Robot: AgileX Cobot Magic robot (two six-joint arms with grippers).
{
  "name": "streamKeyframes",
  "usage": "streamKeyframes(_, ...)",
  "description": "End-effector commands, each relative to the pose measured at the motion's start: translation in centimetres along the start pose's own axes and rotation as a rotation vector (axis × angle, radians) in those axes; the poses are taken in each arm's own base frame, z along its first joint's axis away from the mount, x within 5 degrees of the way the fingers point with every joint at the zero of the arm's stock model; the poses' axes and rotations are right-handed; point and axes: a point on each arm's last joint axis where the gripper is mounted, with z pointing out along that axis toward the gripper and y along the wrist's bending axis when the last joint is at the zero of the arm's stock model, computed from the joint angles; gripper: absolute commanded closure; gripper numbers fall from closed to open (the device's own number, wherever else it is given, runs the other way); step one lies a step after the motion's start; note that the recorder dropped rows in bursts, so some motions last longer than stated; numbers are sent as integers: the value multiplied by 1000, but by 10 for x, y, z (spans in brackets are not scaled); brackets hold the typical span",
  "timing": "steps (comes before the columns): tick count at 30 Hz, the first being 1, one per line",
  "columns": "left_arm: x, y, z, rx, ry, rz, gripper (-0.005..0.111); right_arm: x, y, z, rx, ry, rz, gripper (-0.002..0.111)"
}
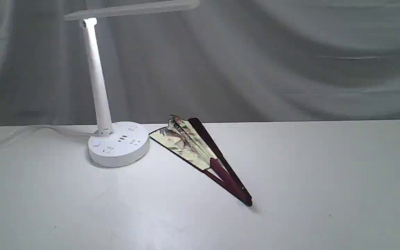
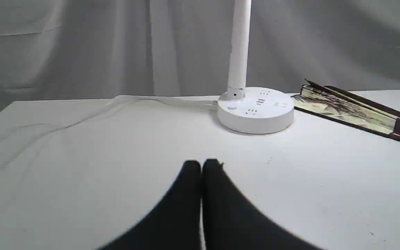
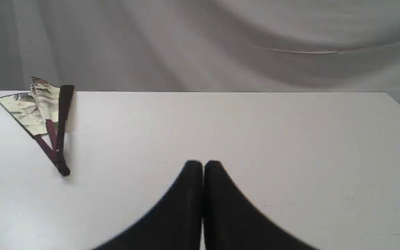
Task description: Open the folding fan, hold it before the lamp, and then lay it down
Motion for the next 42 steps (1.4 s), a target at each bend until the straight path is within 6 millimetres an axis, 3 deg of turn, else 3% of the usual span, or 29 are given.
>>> streamKeyframes(1, 0, 0, 0, 4, -10, -1, 107, 0, 0, 0, 2, -12, -6, 108)
streamKeyframes(26, -5, 0, -1, 8, -53, -74, 107, -8, 0, -1, 5, -100, 0, 108)
streamKeyframes(29, -18, 0, -4, 9, -87, -74, 107, -11, -1, -1, 6, -127, 0, 108)
streamKeyframes(42, -66, 0, -25, 15, -151, -99, 107, -59, 0, -20, -3, -187, 25, 108)
